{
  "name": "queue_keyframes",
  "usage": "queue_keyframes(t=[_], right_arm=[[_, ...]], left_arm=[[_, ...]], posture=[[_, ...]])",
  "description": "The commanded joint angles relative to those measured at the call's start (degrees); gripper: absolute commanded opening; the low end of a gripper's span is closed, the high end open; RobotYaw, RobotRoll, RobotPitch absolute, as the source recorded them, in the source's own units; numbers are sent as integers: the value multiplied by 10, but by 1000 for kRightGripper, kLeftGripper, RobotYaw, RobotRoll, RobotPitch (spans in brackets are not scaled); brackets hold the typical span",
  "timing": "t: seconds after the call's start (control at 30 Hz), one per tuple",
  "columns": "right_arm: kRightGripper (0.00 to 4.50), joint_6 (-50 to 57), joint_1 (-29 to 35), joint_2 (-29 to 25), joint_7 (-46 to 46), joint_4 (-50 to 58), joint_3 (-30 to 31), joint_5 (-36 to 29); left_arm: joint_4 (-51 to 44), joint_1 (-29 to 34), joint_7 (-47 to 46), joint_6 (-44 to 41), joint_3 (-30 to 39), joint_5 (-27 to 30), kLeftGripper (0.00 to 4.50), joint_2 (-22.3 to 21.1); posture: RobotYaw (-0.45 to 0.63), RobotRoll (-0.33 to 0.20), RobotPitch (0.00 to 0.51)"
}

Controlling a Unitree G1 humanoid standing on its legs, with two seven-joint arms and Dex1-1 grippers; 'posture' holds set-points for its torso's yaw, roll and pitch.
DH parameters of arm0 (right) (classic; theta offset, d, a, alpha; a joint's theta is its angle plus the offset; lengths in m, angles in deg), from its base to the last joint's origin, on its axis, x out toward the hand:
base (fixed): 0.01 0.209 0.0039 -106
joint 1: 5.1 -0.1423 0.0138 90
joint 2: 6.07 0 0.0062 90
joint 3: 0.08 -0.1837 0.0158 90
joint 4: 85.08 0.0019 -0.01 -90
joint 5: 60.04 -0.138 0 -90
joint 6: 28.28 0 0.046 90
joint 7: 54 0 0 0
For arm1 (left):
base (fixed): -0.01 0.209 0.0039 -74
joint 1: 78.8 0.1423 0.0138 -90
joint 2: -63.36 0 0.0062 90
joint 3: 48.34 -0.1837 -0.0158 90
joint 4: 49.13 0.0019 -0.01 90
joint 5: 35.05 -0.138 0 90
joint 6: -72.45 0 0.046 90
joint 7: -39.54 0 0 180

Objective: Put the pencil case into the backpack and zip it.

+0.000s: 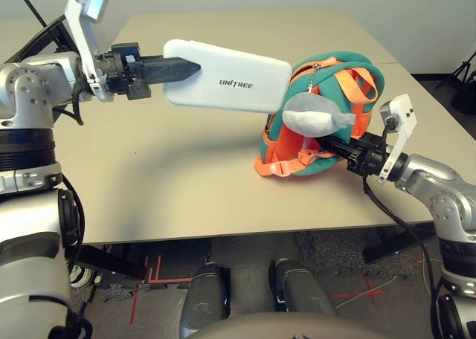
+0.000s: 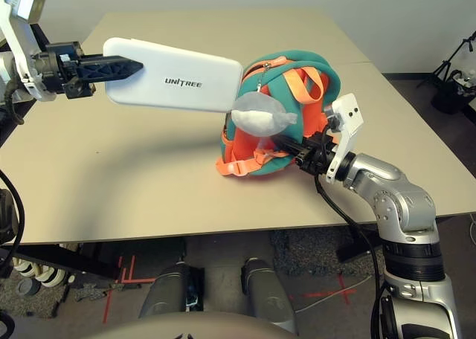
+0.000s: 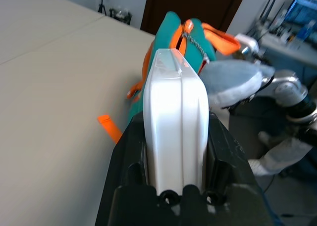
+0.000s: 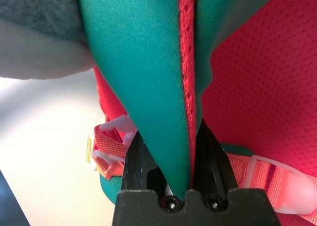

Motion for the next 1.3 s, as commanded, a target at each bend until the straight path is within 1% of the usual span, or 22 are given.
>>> queue_keyframes(t=[0.03, 0.13, 0.23, 0.4, 0.6, 0.83, 0.97, 1.2, 1.3], right_arm=[[429, -1, -4, 2, 3, -5, 9, -4], [429, 0, -6, 4, 1, -4, 10, -5], [429, 3, -8, 7, -1, 0, 11, -6], [429, 4, -10, 10, -5, 2, 13, -7], [429, 4, -10, 13, -9, 7, 15, -8], [429, 8, -10, 21, -16, 18, 19, -10], [428, 10, -9, 24, -21, 24, 19, -11], [428, 14, -5, 29, -25, 33, 21, -13], [428, 14, -6, 31, -26, 34, 21, -12]], left_arm=[[12, -25, 16, 45, -28, -31, 1336, 8], [31, -33, 32, 70, -45, -48, 1336, 20], [52, -40, 51, 106, -73, -77, 1336, 32], [97, -60, 66, 164, -98, -119, 1336, 67], [148, -82, 51, 206, -102, -151, 1334, 134], [202, -96, 19, 260, -100, -181, 1334, 227], [213, -90, 7, 284, -106, -197, 1333, 269], [226, -86, -8, 297, -106, -216, 1333, 316], [232, -86, -16, 301, -105, -224, 1333, 328]], posture=[[-97, 0, 36], [-100, 0, 36], [-104, 0, 34], [-108, 0, 32], [-119, 0, 27], [-128, 0, 25], [-136, 0, 25], [-151, 0, 27], [-154, 0, 26]])
